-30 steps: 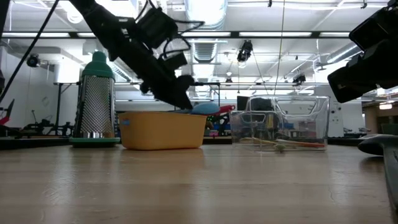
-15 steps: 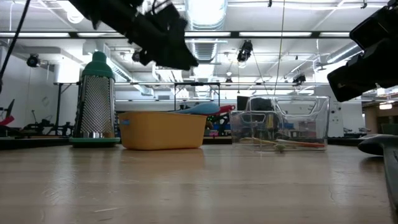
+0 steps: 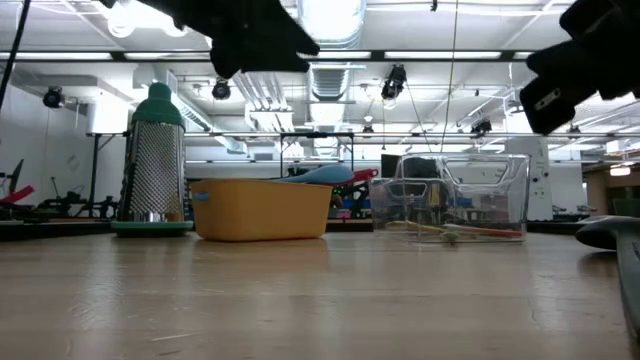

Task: Pick & Place Kitchen Items
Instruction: Put the black slotted spoon into the orange bin

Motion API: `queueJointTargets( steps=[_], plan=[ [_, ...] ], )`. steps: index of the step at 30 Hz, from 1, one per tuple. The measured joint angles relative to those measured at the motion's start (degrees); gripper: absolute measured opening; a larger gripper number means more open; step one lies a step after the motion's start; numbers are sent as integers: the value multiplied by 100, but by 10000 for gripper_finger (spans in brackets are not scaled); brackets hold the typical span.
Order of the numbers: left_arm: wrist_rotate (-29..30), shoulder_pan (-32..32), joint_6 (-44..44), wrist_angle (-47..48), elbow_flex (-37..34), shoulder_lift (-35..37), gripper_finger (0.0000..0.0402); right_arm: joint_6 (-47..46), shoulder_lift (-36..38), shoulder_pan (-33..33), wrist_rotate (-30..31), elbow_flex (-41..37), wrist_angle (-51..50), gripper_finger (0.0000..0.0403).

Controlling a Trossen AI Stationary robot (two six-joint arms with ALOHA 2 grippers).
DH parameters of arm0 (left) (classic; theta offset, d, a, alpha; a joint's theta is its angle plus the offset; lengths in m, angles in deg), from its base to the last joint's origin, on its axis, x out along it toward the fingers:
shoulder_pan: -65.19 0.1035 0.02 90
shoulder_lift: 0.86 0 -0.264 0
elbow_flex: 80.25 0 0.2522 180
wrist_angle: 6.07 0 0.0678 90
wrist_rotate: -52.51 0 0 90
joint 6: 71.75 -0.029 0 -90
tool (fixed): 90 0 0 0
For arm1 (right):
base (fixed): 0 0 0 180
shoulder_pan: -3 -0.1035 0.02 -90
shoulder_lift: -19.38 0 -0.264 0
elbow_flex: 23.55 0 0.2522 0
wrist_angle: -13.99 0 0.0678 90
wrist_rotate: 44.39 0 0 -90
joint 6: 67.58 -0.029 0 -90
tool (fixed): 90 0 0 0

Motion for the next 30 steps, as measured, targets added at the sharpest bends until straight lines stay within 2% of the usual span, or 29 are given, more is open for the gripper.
queueJointTargets(
  steps=[6, 10, 14, 18, 26, 30],
  plan=[
    [7, -610, -178, -1180, -484, -2, 211, 174, -152, -2, -53, 1128, -1912, 9],
    [1, -957, -211, -2019, -928, -2, 211, 231, -723, 0, -19, 2114, -3278, 9],
    [-2, -1198, -277, -2669, -1291, -2, 211, 292, -1699, 0, -4, 3055, -4308, 21],
    [-3, -1291, -195, -2778, -1334, 9, 211, 309, -2811, 0, -7, 4049, -5396, 48],
    [-56, -1437, -177, -2780, -1330, 11, 211, 340, -5000, 0, -6, 6437, -9374, 134],
    [-54, -1483, -172, -2784, -1330, 13, 211, 494, -5841, -10, -171, 7097, -10462, 172]
  ],
)
